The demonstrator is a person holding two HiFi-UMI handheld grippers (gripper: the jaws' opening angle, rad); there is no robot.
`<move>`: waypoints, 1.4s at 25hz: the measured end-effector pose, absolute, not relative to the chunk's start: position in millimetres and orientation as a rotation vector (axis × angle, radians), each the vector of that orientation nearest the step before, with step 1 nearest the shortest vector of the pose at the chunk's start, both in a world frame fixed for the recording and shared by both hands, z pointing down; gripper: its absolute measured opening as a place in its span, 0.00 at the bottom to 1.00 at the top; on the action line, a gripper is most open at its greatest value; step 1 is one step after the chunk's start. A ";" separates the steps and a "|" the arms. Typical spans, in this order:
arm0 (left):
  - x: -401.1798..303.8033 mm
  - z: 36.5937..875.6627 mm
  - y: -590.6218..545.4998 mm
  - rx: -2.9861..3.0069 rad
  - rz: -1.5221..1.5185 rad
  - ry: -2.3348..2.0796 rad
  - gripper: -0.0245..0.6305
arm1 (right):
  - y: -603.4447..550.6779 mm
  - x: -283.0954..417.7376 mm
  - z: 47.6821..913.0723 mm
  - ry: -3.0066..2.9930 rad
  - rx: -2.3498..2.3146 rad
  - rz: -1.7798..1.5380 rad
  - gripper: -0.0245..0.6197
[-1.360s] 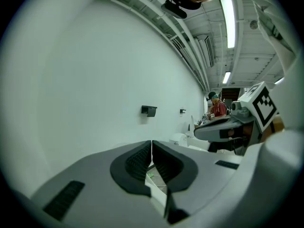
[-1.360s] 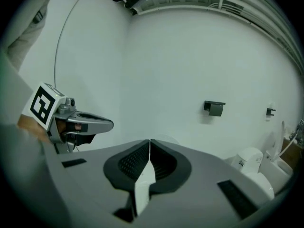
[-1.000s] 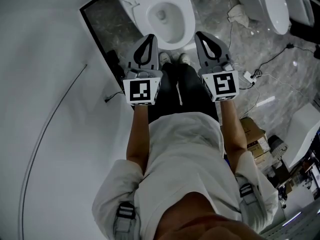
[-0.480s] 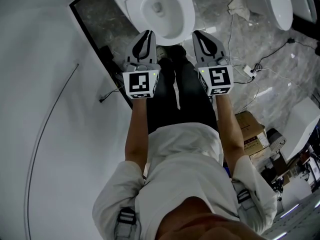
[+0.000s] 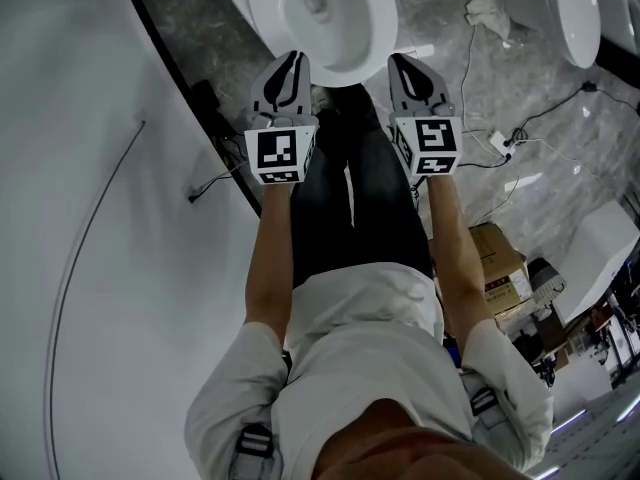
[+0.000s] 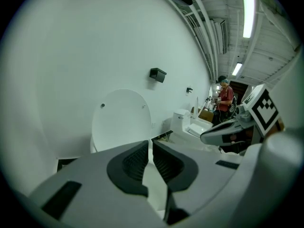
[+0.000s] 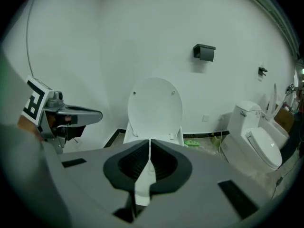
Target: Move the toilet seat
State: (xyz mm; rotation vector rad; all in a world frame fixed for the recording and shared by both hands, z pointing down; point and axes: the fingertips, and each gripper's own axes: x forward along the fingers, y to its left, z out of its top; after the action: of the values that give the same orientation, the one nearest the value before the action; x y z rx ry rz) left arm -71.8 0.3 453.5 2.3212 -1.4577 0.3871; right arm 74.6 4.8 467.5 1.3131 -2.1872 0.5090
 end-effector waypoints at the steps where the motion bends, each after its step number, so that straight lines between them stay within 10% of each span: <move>1: -71.0 460.5 0.4 2.313 0.390 -1.458 0.08 | 4.9 75.8 475.1 -2.181 1.310 0.515 0.07; 35: -51.8 645.9 26.2 2.085 0.528 -1.415 0.16 | 24.5 111.2 661.8 -1.986 1.283 0.748 0.08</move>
State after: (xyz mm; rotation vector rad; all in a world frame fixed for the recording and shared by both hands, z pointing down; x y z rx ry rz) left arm -51.8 26.2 645.9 2.0854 -1.4155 0.5281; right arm 111.2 24.5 661.8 1.2826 -1.9856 0.7479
